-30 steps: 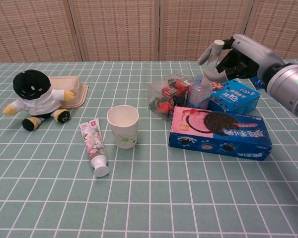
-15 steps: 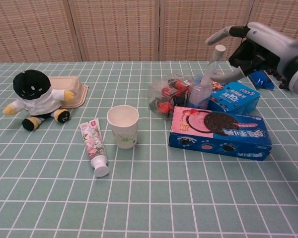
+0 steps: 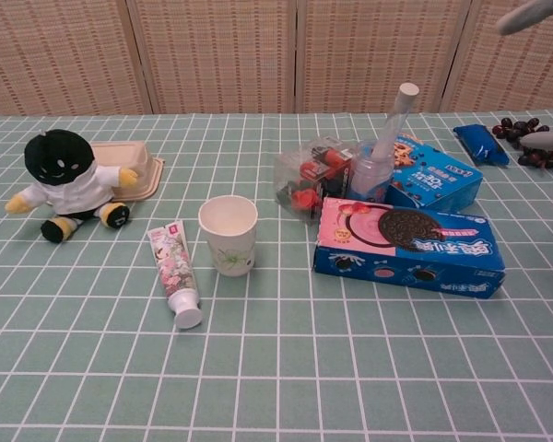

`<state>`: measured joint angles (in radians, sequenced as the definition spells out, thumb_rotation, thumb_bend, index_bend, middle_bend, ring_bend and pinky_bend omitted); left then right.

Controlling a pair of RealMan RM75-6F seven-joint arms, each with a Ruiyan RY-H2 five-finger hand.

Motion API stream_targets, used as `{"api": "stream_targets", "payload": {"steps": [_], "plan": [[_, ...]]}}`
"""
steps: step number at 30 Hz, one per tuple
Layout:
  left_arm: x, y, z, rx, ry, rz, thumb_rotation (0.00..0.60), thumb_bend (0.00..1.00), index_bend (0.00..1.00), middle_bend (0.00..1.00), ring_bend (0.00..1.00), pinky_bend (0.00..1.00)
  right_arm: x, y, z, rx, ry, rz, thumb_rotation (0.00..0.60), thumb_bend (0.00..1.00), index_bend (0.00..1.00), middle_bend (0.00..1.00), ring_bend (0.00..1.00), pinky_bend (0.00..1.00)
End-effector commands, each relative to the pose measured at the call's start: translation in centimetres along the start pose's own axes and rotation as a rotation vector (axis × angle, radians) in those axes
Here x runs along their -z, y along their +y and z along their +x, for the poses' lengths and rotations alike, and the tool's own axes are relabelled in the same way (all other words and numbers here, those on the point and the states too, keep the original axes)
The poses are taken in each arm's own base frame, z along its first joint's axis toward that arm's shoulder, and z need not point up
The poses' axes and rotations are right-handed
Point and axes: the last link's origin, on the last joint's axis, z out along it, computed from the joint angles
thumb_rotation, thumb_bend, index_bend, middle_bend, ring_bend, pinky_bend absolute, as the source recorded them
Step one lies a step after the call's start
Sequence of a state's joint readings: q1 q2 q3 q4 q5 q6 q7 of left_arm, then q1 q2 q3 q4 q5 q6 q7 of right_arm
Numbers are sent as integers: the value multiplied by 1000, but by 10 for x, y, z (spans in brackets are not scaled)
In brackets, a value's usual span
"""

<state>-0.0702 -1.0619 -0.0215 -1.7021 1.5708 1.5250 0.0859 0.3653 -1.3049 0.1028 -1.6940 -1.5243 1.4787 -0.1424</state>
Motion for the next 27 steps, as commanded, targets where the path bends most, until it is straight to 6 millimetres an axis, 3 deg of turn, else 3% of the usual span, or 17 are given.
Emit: {"api": "stream_targets", "payload": {"steps": [1, 6, 12, 16, 19, 27], "plan": [[1, 2, -1, -3, 5, -4, 600, 267, 358, 145, 85, 299, 39, 13, 16, 108, 15, -30, 600, 98, 189, 991, 1000, 1000], [2, 2, 0, -4, 17, -2, 600, 267, 357, 145, 85, 299, 74, 31, 30, 196, 30, -97, 600, 100, 201, 907, 949, 1000], [3, 3, -1, -7, 19, 1, 600, 267, 355, 146, 85, 299, 104, 57, 32, 231, 21, -150, 600, 156, 360, 726, 753, 971], [3, 2, -1, -7, 23, 7, 600, 267, 355, 146, 85, 299, 115, 73, 29, 280, -7, -211, 600, 166, 416, 596, 555, 731], [2, 2, -1, -10, 23, 10, 600, 267, 355, 146, 85, 299, 117, 79, 30, 284, -32, -249, 600, 173, 428, 569, 500, 619], [2, 3, -3, -22, 21, 13, 600, 267, 355, 146, 85, 300, 116, 82, 36, 278, -57, -259, 600, 180, 429, 557, 487, 584]]}}
